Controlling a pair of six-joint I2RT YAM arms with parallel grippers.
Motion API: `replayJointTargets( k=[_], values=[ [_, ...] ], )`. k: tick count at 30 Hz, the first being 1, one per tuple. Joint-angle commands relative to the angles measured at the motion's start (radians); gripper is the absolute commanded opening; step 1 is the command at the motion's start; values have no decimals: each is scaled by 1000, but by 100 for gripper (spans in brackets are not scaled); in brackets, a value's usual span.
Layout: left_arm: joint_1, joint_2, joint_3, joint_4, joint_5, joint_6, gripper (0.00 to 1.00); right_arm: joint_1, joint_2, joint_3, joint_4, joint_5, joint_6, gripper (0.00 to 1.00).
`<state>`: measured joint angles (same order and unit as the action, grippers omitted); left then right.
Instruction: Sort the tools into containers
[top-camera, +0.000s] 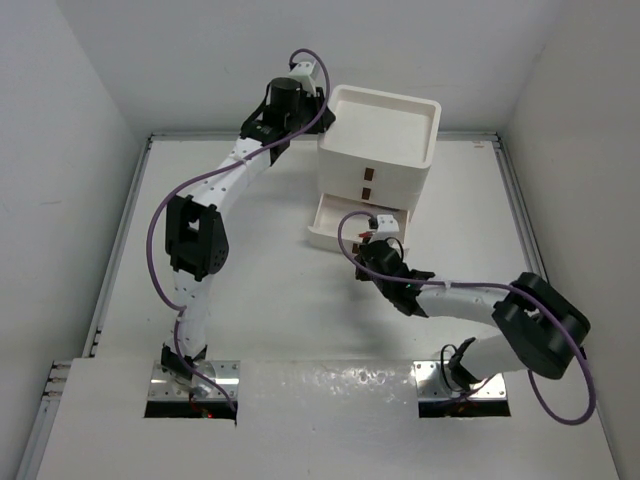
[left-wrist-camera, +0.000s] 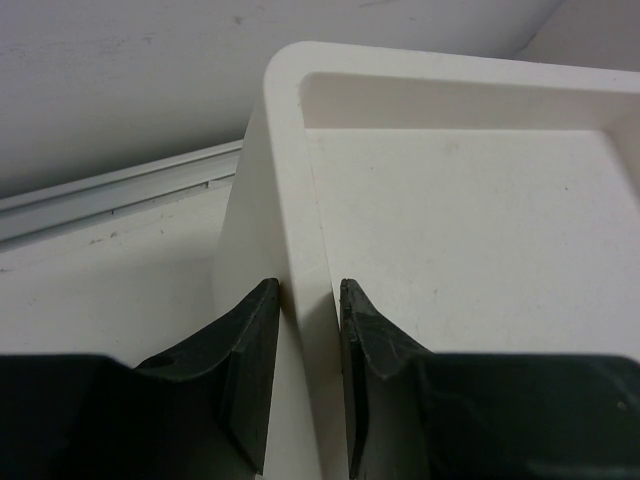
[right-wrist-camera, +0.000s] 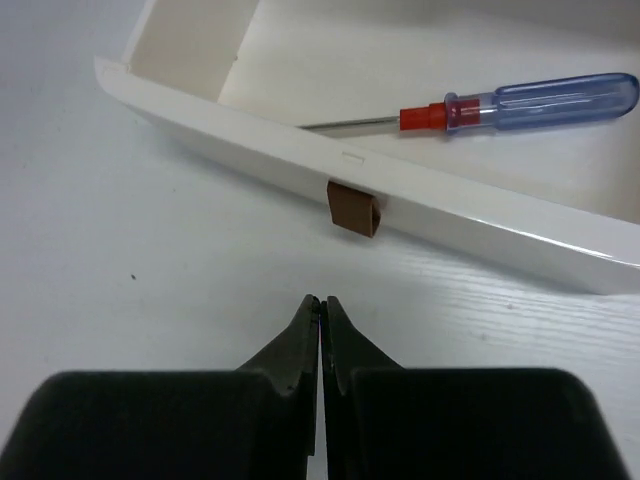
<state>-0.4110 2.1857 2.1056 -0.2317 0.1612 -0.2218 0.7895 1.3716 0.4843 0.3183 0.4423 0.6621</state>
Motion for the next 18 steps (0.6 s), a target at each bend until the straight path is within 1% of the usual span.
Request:
replayJointTargets(
  k=[1,4,7,9,10,16,18],
  values=[
    [-6,74,-56,-248,12,35,0,4,56,0,194,36,197,0],
    [-8,71,-56,-244,6,42,0,4,144,19,196,36,226,0],
    [-6,75,-62,-238,8,38,0,1,236,39,241,131,223,0],
    [-6,80,-62,-238,15,33,0,-18,277,57,306,182,222,0],
    [-6,79,-64,-241,15,35,0,-24,308,66,323,185,215,0],
    [-6,71,-73,-238,9,56,0,-49,357,129,482,277,122,0],
    [-6,71,-71,-235,9,67,0,-59,368,140,501,302,94,0]
  ],
)
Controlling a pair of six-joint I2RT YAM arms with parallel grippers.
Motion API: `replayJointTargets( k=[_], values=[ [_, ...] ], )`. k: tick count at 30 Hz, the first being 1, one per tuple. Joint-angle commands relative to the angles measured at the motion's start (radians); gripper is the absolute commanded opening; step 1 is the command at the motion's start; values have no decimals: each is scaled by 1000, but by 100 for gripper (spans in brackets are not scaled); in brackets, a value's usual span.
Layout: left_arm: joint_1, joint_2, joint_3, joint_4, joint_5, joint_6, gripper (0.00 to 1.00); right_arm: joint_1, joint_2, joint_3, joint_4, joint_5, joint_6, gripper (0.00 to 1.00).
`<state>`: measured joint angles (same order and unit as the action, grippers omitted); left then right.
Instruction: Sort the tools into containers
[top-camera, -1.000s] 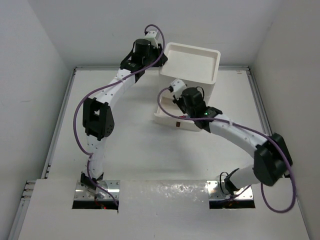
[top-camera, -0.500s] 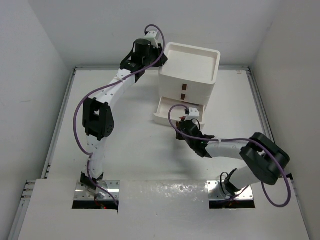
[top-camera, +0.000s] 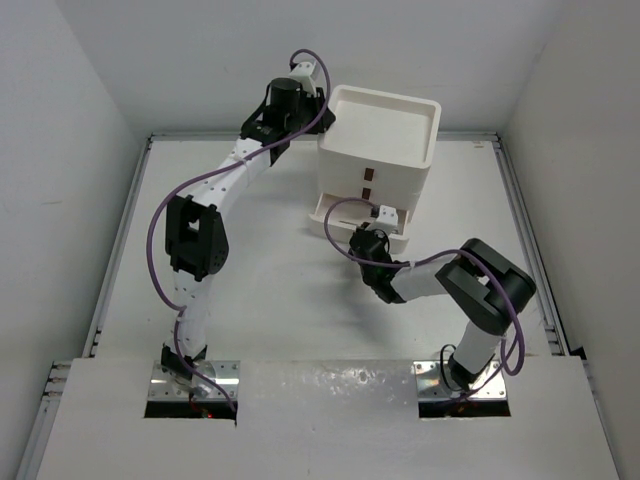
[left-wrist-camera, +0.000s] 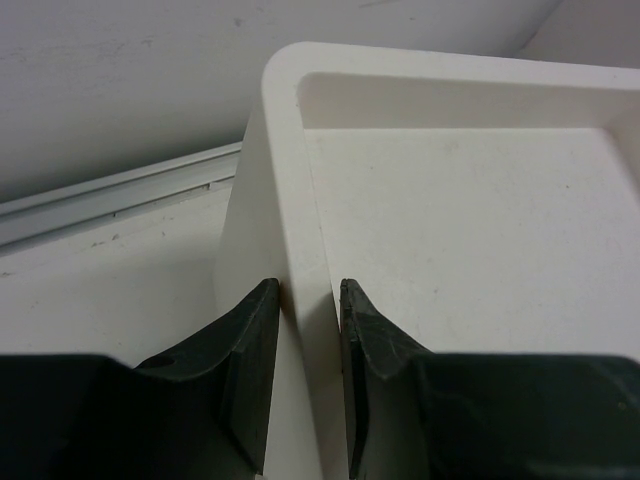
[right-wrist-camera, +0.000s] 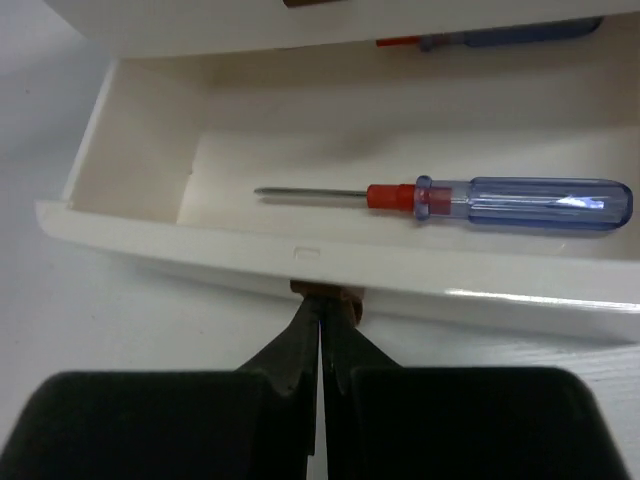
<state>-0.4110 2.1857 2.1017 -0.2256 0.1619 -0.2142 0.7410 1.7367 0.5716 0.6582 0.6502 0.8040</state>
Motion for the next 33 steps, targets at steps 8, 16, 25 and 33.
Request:
replayJointTargets(
  k=[8,16,25,33],
  values=[
    [-2,91,-54,-241,25,102,0,-113,102,142,192,57,-92,0],
    [11,105,-43,-241,39,116,0,-172,216,217,273,34,-228,0],
    [21,112,-28,-258,57,128,0,-175,218,189,360,88,-253,0],
    [29,124,-2,-259,79,105,5,-221,-197,-102,50,-173,-295,7]
  ],
)
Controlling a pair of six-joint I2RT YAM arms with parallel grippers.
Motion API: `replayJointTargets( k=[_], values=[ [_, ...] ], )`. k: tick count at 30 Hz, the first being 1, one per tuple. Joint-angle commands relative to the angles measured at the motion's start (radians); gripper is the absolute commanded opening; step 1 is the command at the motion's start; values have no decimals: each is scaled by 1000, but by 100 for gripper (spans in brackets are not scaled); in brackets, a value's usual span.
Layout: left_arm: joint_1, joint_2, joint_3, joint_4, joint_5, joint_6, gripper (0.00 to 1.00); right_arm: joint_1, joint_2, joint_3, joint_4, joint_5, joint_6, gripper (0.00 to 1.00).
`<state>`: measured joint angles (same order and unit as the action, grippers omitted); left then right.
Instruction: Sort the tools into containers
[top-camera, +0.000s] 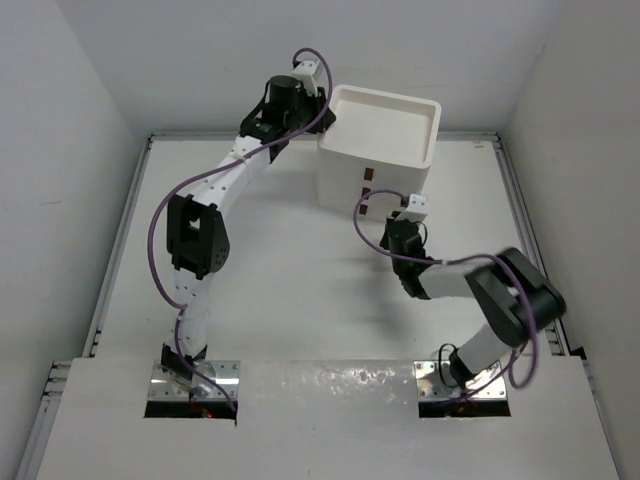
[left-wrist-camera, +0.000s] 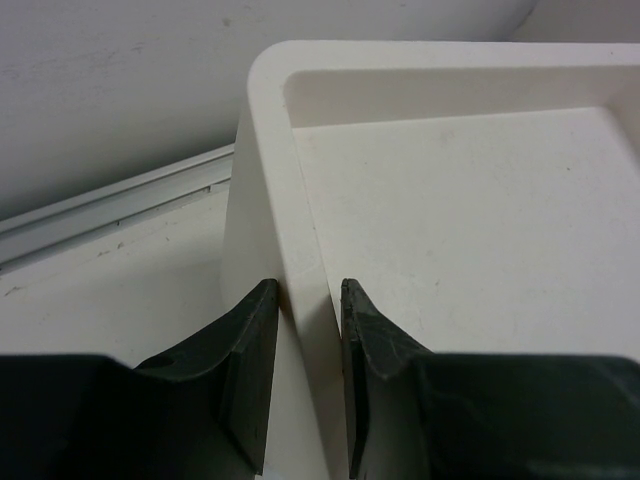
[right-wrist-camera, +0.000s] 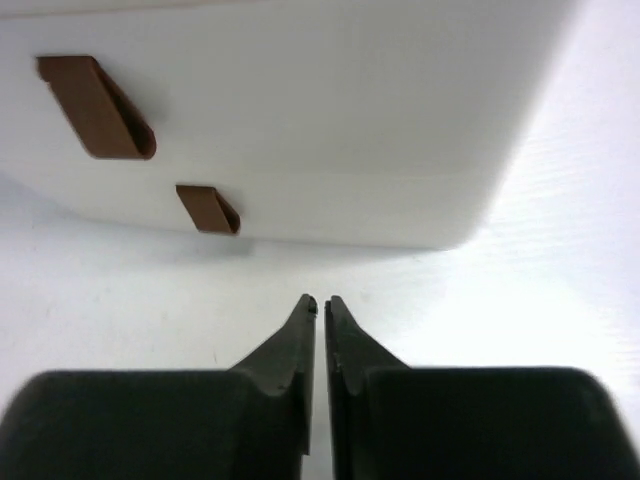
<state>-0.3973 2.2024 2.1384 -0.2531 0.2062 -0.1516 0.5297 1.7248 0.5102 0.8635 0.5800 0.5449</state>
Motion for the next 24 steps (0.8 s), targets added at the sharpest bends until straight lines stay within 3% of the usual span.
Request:
replayJointTargets(
  k=[1,3,4,7,8,9,10,11,12,16,20,21,24],
  values=[
    [17,114,-34,-227,41,38,7,-14,-305,-54,-243,-101,-46,12],
    [17,118,-23,-225,45,26,8,-30,-416,-96,-473,-109,-86,17],
    [17,122,-17,-224,53,26,10,-37,-512,-107,-536,-115,-92,25],
    [15,123,3,-219,53,21,13,-135,-597,-90,-849,-173,-38,34],
    [15,122,8,-218,48,24,14,-236,-602,-47,-1043,-201,-13,35],
    [14,118,14,-215,44,26,17,-297,-591,-21,-1134,-239,25,38],
    [9,108,15,-209,38,29,19,-436,-582,17,-1243,-341,39,43],
    [9,102,18,-204,33,29,21,-506,-584,20,-1256,-411,44,60],
    [5,91,26,-204,22,32,26,-619,-597,17,-1250,-522,50,68],
    [-8,54,67,-227,-22,59,39,-706,-671,66,-1267,-485,44,99],
    [-8,25,118,-250,-33,61,56,-740,-622,163,-1348,-439,0,99],
    [-6,16,158,-273,-53,75,65,-738,-595,206,-1403,-421,-2,99],
    [11,-38,181,-301,-207,127,78,-738,-577,235,-1449,-405,-34,99]
  ],
)
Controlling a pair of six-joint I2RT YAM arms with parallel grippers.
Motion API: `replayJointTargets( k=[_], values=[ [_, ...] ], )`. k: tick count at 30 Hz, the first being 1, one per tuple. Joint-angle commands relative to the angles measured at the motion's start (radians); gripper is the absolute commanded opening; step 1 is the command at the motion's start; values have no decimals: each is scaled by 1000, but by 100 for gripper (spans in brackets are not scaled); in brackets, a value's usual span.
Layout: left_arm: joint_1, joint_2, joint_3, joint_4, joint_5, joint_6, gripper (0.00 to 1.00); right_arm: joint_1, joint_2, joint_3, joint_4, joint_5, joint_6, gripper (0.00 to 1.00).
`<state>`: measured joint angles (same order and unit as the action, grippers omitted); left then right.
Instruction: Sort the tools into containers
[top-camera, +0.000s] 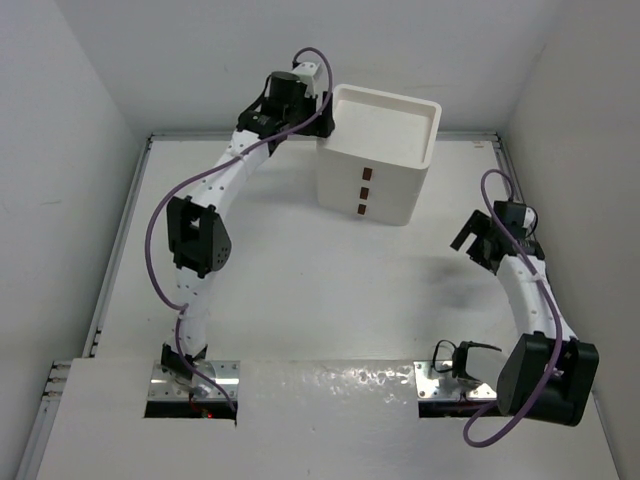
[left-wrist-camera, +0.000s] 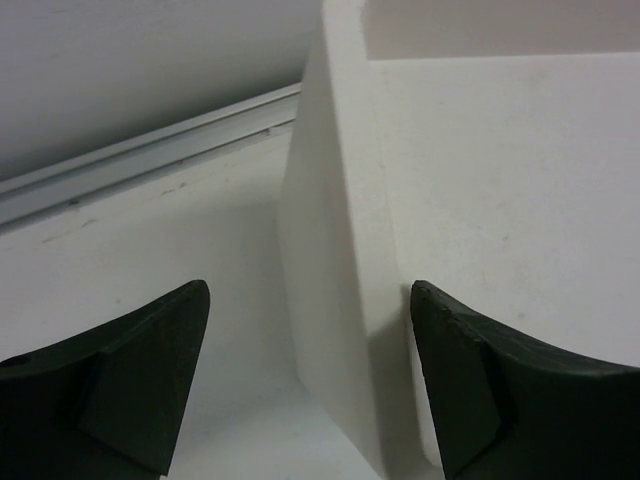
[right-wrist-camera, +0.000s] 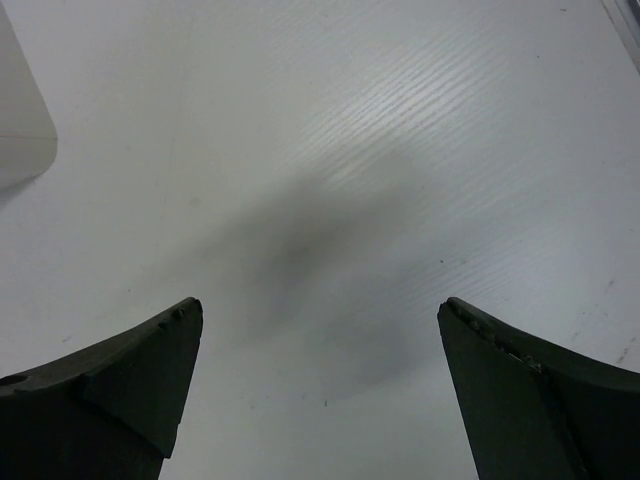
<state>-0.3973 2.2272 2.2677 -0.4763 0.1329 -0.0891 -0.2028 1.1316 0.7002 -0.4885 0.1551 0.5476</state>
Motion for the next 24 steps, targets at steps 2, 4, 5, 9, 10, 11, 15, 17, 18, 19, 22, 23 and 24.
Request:
replayJointTargets(
  k=[2,4,5,9,10,11,15,17,18,19,22,23,24],
  values=[
    [41,-115,6,-71,-263,84,83,-6,1,32,-96,37,-52,99],
    [73,-142,-26,-71,-303,84,85,-7,-38,6,-102,70,-55,99],
    [92,-153,-54,-84,-309,84,86,-7,-53,-1,-108,107,-52,99],
    [170,-228,-173,-90,-311,66,86,-6,-145,-63,-66,138,-38,99],
    [175,-244,-216,-76,-312,71,86,-7,-179,-74,-47,133,-41,99],
    [181,-261,-306,-55,-322,74,86,-7,-194,-83,-35,132,-43,99],
    [189,-222,-398,-120,-360,46,86,-6,-240,-85,-39,156,-25,99],
    [184,-231,-439,-111,-292,60,85,-7,-259,-103,-27,179,-32,99],
    [181,-241,-457,-92,-236,71,85,-7,-262,-110,-3,175,-44,99],
    [176,-250,-464,-69,-132,80,85,-6,-257,-111,4,161,-58,99],
    [146,-250,-433,-53,-35,110,85,-7,-240,-85,-8,129,-64,99],
    [138,-247,-433,-39,37,123,84,-7,-227,-76,-13,123,-66,99],
    [137,-244,-439,-32,78,124,83,-7,-219,-64,-19,120,-69,99]
  ],
)
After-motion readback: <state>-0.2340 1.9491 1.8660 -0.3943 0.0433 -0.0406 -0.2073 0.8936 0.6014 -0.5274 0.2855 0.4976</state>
